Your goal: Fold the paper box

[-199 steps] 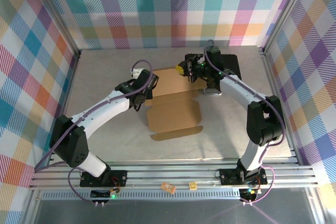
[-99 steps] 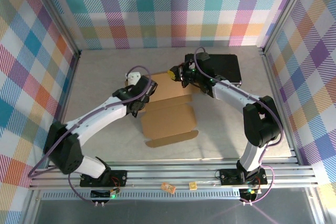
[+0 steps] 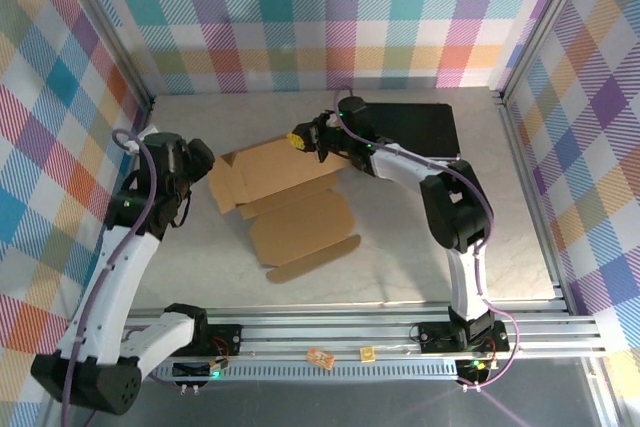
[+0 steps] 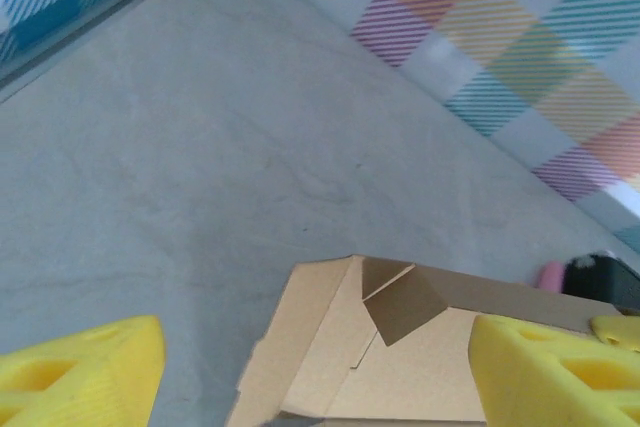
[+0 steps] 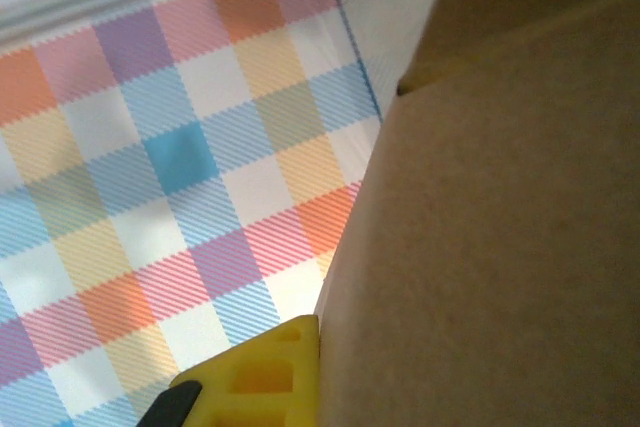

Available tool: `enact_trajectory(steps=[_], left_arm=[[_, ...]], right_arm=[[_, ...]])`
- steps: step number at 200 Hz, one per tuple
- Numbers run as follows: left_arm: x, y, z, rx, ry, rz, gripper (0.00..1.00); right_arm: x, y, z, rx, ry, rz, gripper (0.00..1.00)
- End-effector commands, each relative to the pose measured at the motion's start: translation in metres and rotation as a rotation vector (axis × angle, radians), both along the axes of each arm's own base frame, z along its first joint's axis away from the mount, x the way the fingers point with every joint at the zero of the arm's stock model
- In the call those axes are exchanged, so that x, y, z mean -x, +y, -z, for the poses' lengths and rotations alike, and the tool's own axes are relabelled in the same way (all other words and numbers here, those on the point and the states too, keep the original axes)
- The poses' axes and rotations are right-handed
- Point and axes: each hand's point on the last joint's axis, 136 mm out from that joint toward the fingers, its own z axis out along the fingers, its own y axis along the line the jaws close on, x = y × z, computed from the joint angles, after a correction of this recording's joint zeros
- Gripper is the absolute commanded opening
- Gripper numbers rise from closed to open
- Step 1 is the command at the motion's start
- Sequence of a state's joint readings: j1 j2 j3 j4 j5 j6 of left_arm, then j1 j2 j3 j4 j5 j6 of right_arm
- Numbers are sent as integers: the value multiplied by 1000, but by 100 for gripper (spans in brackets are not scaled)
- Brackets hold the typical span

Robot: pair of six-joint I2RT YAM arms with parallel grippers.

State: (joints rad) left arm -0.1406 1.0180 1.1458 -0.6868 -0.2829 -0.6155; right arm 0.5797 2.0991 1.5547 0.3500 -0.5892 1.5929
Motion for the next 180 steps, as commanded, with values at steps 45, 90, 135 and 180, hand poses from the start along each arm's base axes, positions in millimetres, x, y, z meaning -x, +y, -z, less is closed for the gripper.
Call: enact_trajectory(steps=[45, 90, 135, 180], left_arm=[[4, 8, 19, 265, 165, -177, 81], [1, 16, 38, 304, 216, -139, 78], [-8, 11, 58, 314, 211, -93, 67], [-6, -4, 69, 323, 234, 7, 62]], right_arm=[[23, 24, -21, -79, -301, -232, 0], [27, 14, -20, -175, -443, -343, 0], [27, 17, -8, -219, -510, -440, 0], [22, 3, 17, -239, -497, -427, 0]])
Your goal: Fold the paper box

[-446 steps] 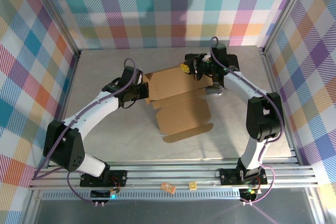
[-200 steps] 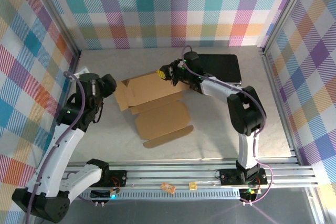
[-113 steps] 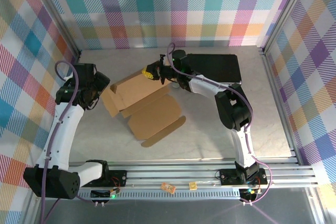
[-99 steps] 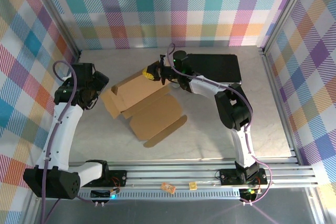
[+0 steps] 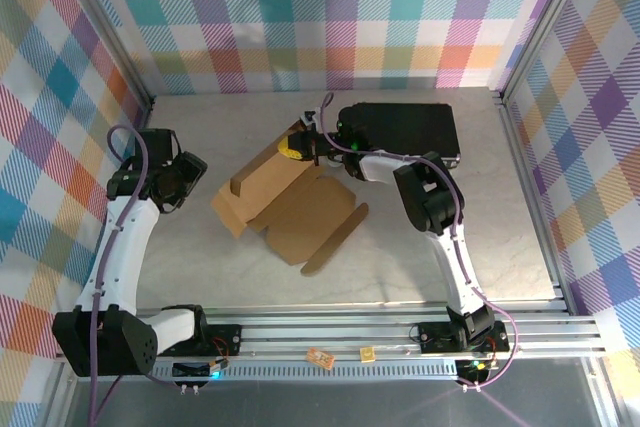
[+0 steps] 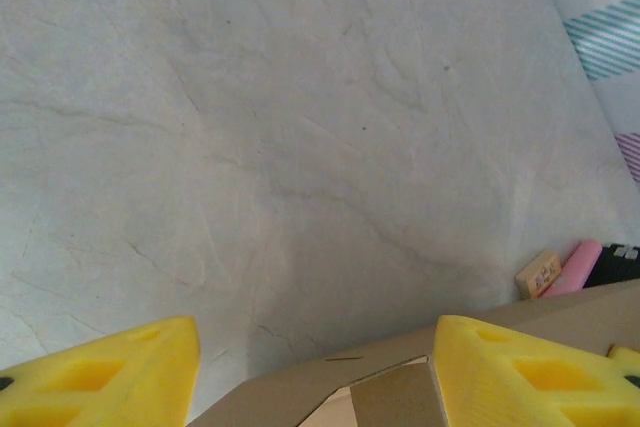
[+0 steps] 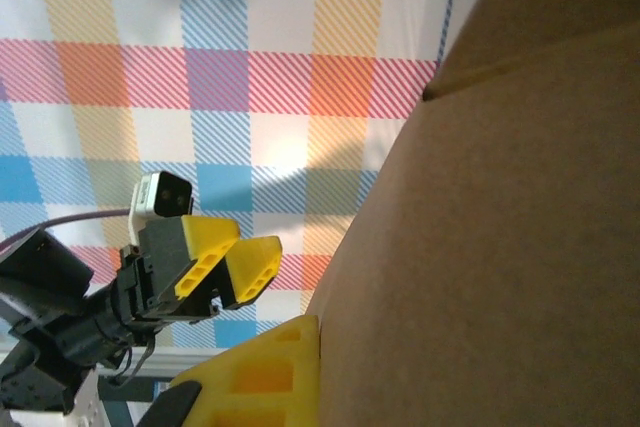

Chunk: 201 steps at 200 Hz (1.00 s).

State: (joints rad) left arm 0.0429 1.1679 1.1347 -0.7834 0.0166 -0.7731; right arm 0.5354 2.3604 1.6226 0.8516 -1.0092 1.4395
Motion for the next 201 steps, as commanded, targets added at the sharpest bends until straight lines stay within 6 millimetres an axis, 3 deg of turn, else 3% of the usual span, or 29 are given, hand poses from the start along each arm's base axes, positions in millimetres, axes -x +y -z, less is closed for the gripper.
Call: enact_trajectory(steps=[1, 58, 105, 150, 182, 201], left_arm=[[-1, -11, -1, 24, -27, 79, 62], [23, -36, 36, 13, 61, 271, 47], [47, -48, 64, -42, 81, 394, 42], [46, -58, 87, -40, 69, 446, 37], [42, -66, 100, -13, 90, 461, 38], [35, -66, 88, -17, 46, 432, 47]], right_arm=[[7, -9, -7, -64, -105, -43, 0], [15, -22, 12, -54, -100, -85, 0], [7, -29, 24, -50, -78, -108, 0], [7, -33, 33, -37, -64, -145, 0], [2, -35, 27, -45, -65, -133, 0], [0, -34, 19, -53, -73, -127, 0]])
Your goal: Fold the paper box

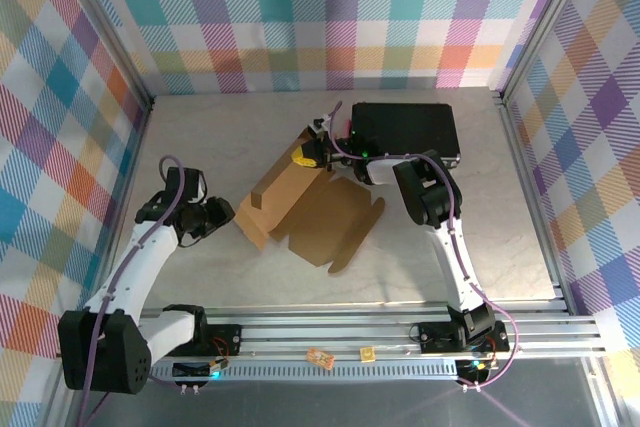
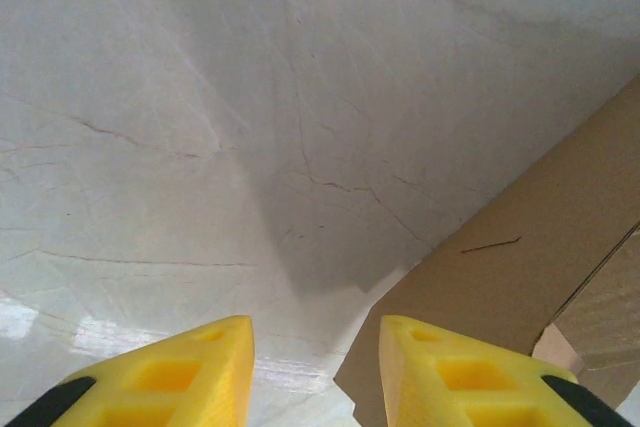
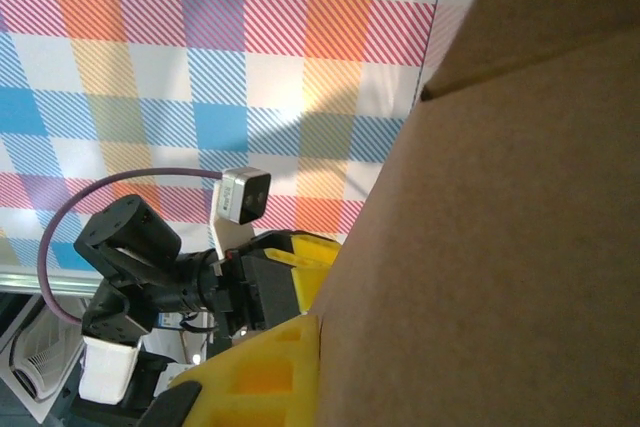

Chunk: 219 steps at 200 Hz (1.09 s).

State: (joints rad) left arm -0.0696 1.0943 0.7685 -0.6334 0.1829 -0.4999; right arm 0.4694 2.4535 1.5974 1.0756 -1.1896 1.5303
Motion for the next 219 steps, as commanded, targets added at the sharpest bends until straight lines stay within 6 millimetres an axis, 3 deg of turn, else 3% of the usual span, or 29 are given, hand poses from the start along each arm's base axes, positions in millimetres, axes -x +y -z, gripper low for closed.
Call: enact_trajectory(steps=[1, 22, 45, 76, 105, 134, 167, 219], left_arm=[[-11, -5, -12, 15, -71, -1, 48], [-24, 7, -58, -1, -188, -100, 64], [-34, 14, -89, -12, -159, -167, 66], [-69, -21, -122, -59, -222, 93, 63], [-83, -67, -122, -237, -225, 457, 67], [-81, -94, -127, -446, -300, 627, 69], [-80, -103, -147, -733, -456, 667, 71], [-88, -94, -152, -1081, -527, 688, 70]], right_arm=[[-4, -2, -13, -30, -62, -9, 0], [-6, -2, -21, -34, -70, 4, 0], [-8, -2, -31, -37, -80, 27, 0], [-4, -4, -41, -16, -74, 29, 0], [-3, -7, -49, 60, -35, 45, 0], [0, -10, -66, 141, 20, 70, 0], [-1, -11, -77, 205, 105, 78, 0], [-1, -13, -94, 294, 164, 64, 0]])
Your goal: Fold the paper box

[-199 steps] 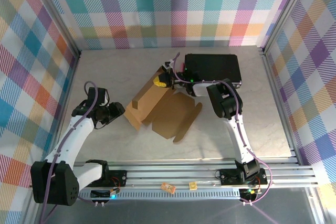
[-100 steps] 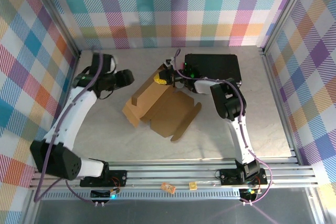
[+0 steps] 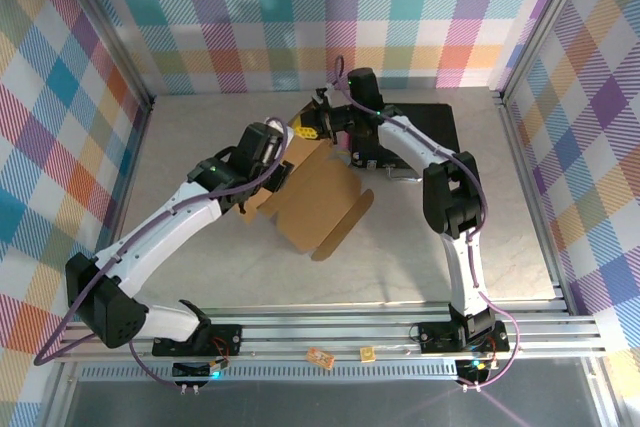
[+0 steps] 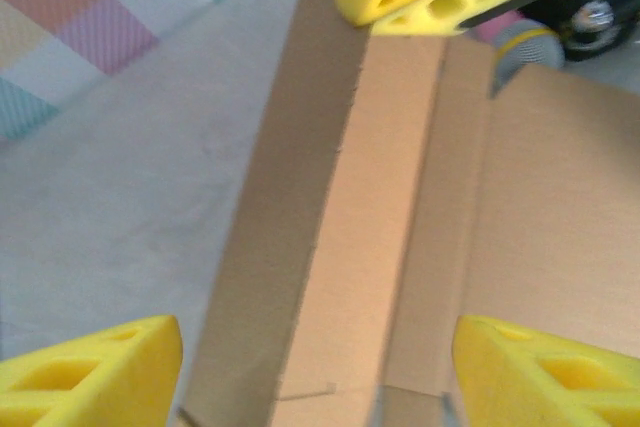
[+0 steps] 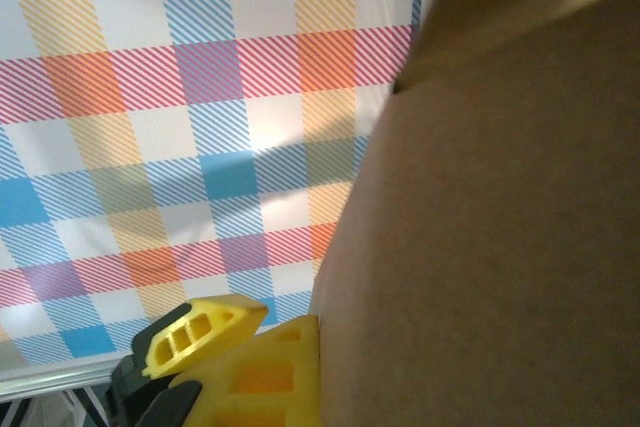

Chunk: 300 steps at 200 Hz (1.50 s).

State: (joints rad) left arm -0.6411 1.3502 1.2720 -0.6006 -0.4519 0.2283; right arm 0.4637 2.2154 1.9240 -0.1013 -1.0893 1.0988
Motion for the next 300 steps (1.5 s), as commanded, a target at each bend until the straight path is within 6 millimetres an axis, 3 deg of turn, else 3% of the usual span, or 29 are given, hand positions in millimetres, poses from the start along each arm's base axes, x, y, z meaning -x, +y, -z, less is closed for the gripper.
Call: enact_trajectory(steps=[1, 38, 60, 95, 107, 130, 166, 182, 214, 258, 300], left_arm=[[-11, 20, -15, -196, -144, -41, 70], [-15, 19, -9, -271, -169, -6, 59], [-21, 18, -11, -277, -189, -13, 44], [-24, 7, -3, -261, -159, 19, 8], [-24, 5, 0, -259, -147, 26, 0], [-23, 4, 1, -246, -148, 30, 0], [-24, 0, -5, -235, -175, 48, 0], [-23, -5, -4, -238, -176, 72, 0], [-22, -9, -1, -256, -165, 98, 0], [-22, -10, -2, -269, -165, 100, 0], [-23, -14, -2, -284, -163, 117, 0]], right_arm=[[6, -7, 2, 62, 56, -12, 0], [8, -6, 1, 76, 109, -12, 0], [9, -8, 3, 86, 129, -12, 0], [9, -8, 1, 88, 144, 4, 0], [7, -8, -2, 91, 146, 21, 0], [3, -7, -5, 103, 169, 63, 0], [3, -1, -8, 149, 239, 205, 38], [5, 2, -5, 174, 278, 284, 48], [4, 9, -9, 194, 282, 399, 47], [6, 18, -6, 249, 274, 442, 34], [1, 18, -5, 266, 240, 471, 27]])
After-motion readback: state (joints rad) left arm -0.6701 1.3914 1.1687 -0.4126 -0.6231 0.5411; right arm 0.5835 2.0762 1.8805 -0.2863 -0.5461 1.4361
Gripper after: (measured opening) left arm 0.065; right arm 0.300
